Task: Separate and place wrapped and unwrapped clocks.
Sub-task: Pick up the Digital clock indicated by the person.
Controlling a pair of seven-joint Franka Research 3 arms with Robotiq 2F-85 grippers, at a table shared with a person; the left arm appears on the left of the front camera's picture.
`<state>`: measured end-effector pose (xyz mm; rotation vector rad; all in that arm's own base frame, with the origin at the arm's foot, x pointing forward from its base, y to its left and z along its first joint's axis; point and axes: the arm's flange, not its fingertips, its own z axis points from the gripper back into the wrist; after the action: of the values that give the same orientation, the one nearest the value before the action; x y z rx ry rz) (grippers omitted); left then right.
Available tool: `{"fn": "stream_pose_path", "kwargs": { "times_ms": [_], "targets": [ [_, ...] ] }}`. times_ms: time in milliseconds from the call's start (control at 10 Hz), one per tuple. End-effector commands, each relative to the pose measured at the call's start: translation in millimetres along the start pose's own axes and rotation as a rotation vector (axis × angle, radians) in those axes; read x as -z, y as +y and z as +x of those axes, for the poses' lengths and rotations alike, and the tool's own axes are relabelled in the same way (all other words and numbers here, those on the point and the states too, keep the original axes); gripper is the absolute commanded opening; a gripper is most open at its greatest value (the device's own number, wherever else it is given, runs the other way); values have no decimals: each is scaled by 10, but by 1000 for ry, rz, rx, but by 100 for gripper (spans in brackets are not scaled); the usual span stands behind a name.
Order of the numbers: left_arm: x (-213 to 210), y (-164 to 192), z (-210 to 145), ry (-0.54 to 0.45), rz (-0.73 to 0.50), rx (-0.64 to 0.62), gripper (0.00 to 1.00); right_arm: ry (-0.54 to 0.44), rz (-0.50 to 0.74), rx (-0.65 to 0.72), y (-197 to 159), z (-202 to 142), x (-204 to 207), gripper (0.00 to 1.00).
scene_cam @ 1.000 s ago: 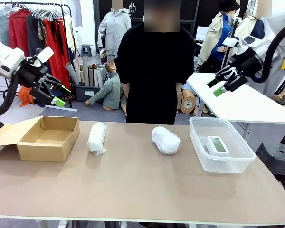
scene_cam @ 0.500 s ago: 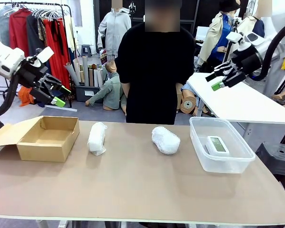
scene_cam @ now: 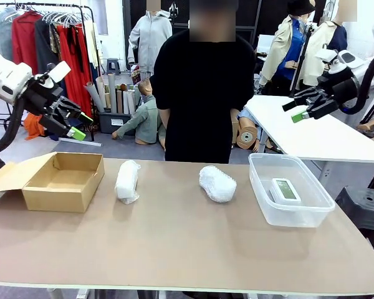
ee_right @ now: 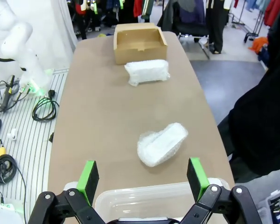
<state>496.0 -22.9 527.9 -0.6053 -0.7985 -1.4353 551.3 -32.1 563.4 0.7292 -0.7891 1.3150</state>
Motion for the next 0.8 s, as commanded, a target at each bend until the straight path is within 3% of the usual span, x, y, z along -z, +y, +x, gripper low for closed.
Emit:
{"fn": "stream_pose_path", "kwargs": {
  "times_ms": [0, 700],
  "targets": [
    [-6, -2, 13, -1, 1, 3, 100, -27, -3, -12, -16, 60, 46, 100],
    [-6, -2, 13, -1, 1, 3, 100, 0, 0, 0, 0, 0, 0, 100]
  ]
}}
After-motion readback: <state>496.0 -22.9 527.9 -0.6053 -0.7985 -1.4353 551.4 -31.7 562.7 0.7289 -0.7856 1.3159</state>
